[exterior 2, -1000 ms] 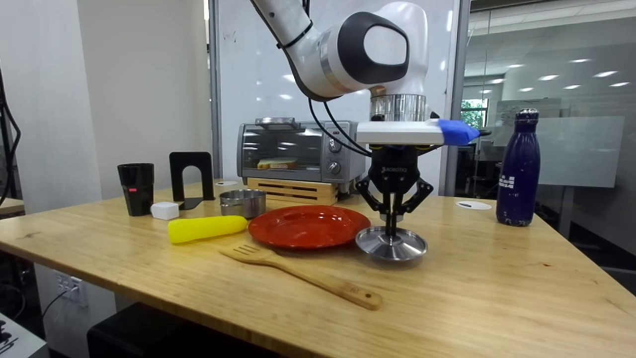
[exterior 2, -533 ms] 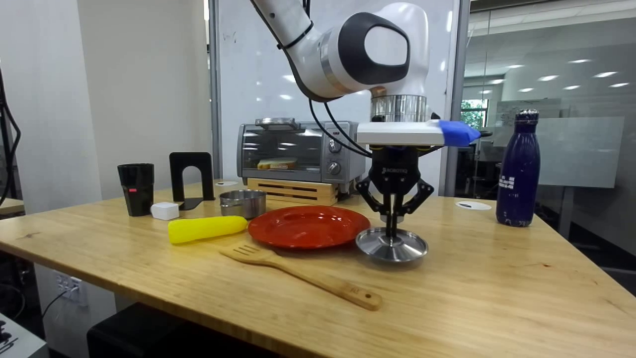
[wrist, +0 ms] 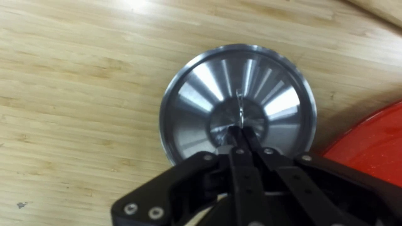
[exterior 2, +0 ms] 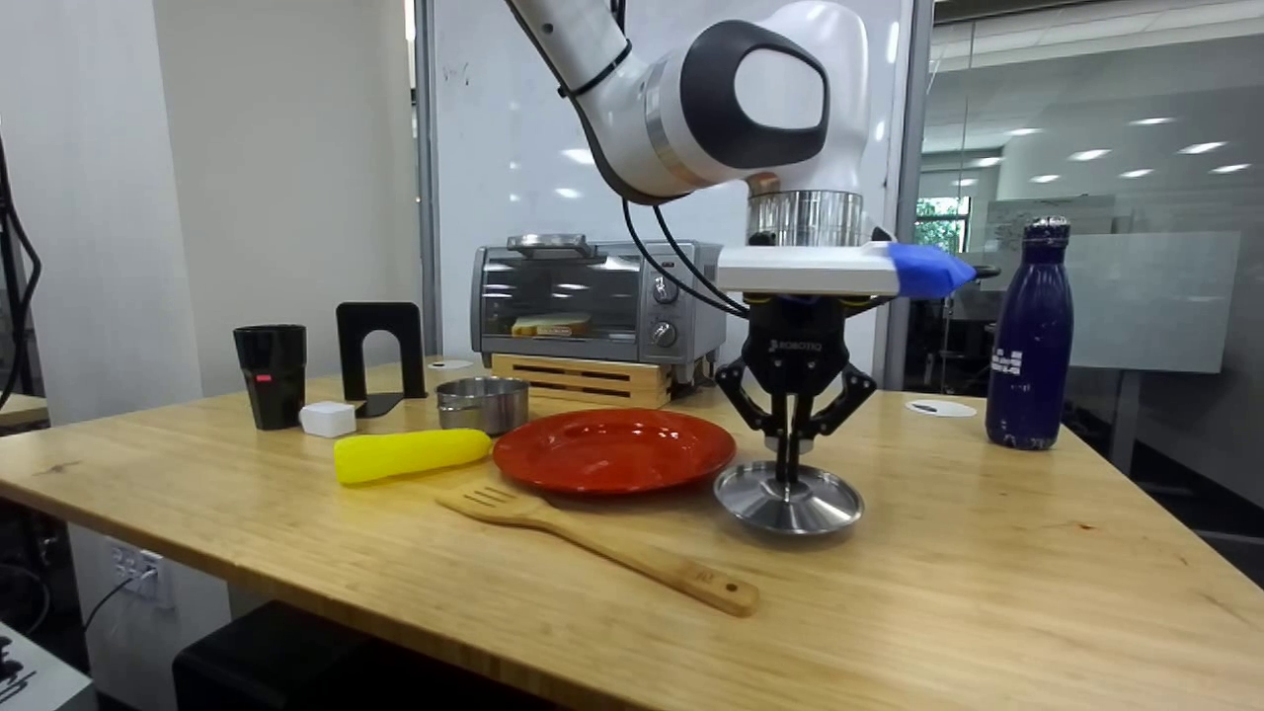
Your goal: Pick the lid on the pot and put it on the counter
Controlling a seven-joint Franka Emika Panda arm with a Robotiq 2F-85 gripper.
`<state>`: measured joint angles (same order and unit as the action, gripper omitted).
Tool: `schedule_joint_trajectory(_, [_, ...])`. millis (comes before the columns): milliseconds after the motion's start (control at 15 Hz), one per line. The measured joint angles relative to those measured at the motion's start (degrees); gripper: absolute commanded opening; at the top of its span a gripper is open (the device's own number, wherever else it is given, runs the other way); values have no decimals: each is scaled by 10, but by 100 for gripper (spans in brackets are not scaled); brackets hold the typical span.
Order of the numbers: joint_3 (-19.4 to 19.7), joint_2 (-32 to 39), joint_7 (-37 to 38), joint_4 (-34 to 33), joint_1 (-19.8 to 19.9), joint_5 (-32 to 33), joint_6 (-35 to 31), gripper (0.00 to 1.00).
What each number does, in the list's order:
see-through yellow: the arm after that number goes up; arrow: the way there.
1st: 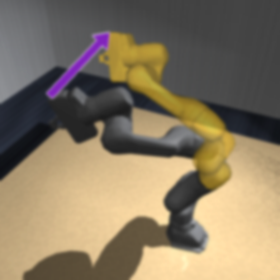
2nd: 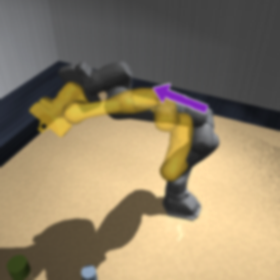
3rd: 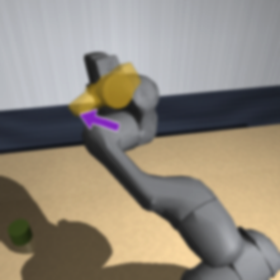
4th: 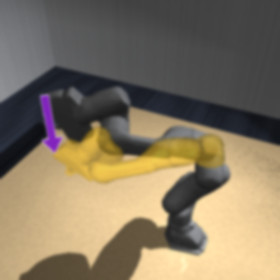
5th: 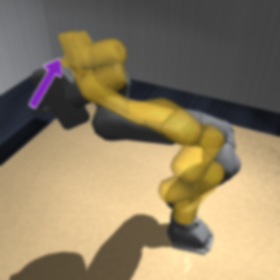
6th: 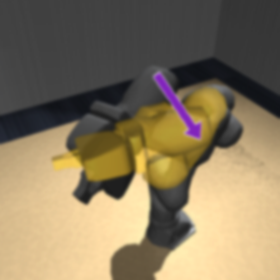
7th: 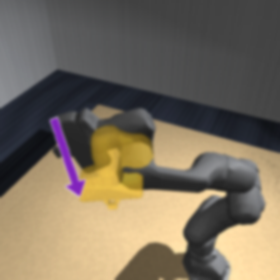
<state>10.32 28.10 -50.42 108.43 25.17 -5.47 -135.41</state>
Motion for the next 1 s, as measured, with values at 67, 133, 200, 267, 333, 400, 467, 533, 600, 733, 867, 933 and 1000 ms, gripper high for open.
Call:
schedule_joint_trajectory(67, [-1, 1, 0, 1, 0, 0, 0, 1])
schedule_joint_trajectory(133, [-2, 2, 0, 1, 0, 0, 0, 28])
schedule_joint_trajectory(200, [-3, 3, 1, 1, 0, 0, 0, 30])
schedule_joint_trajectory(267, [-5, 5, 3, 1, -1, 0, 0, 35])
schedule_joint_trajectory(333, [-6, 8, 4, 1, -1, 0, 0, 43])
schedule_joint_trajectory(400, [-7, 9, 5, 1, -1, 0, 0, 49])
schedule_joint_trajectory(467, [-9, 9, 6, 1, -1, 0, 0, 57])
schedule_joint_trajectory(533, [-10, 9, 7, 1, -2, 0, 0, 63])
schedule_joint_trajectory(600, [-10, 9, 8, 0, -3, 1, 1, 71])
schedule_joint_trajectory(733, [-11, 5, 10, -3, -7, 6, 9, 84])
schedule_joint_trajectory(867, [-12, -9, 10, -6, -15, 13, 34, 98])
schedule_joint_trajectory(933, [-17, -23, 8, -8, -20, 15, 65, 100])
schedule_joint_trajectory(1000, [-24, -40, 1, -11, -26, 16, 103, 100])
